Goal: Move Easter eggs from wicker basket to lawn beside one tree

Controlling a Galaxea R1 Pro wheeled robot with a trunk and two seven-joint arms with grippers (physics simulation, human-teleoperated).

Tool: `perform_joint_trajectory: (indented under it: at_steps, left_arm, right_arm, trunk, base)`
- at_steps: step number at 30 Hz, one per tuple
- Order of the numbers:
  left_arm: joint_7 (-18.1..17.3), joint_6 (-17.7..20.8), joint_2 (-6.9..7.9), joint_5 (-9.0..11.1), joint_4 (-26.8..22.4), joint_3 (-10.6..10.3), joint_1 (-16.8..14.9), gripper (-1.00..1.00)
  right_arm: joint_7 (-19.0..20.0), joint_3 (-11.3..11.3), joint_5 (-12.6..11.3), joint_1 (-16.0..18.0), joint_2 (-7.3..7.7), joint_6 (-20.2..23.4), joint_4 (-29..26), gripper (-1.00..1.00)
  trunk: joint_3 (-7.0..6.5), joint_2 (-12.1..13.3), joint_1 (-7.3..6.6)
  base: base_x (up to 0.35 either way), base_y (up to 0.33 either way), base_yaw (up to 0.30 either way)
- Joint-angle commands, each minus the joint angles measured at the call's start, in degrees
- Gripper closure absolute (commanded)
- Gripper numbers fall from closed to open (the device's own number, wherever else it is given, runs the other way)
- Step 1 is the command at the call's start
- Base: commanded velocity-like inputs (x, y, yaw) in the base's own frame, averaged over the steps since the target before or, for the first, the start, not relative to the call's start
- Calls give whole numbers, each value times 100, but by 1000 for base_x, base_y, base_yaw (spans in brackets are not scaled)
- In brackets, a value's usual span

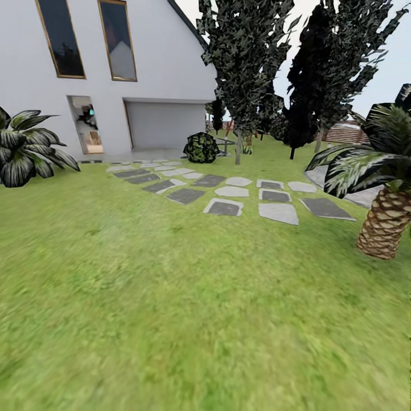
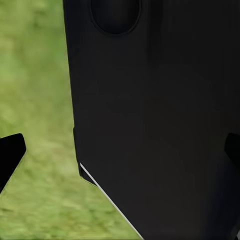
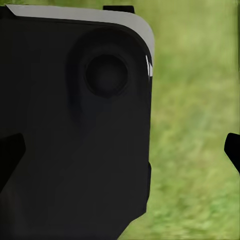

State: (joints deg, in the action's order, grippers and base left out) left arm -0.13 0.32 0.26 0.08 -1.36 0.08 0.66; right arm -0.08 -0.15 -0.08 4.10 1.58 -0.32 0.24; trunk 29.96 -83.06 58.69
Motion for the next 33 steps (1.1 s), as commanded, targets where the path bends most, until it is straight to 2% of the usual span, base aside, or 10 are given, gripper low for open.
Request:
perform_joint_trajectory:
  at_steps: [1,33]
  left_arm:
    - [0,3,1,1,-13,1,4,-100]
    - [1,7,1,1,-13,1,4,-100]
  right_arm:
    - [-1,-2,-3,4,0,-3,3,-100]
    - [-1,-3,17,4,0,0,3,-100]
  trunk:
    - [4,-2,4]
    - [4,-2,4]
  base:
    - [342,0,-161]
    - [342,0,-7]
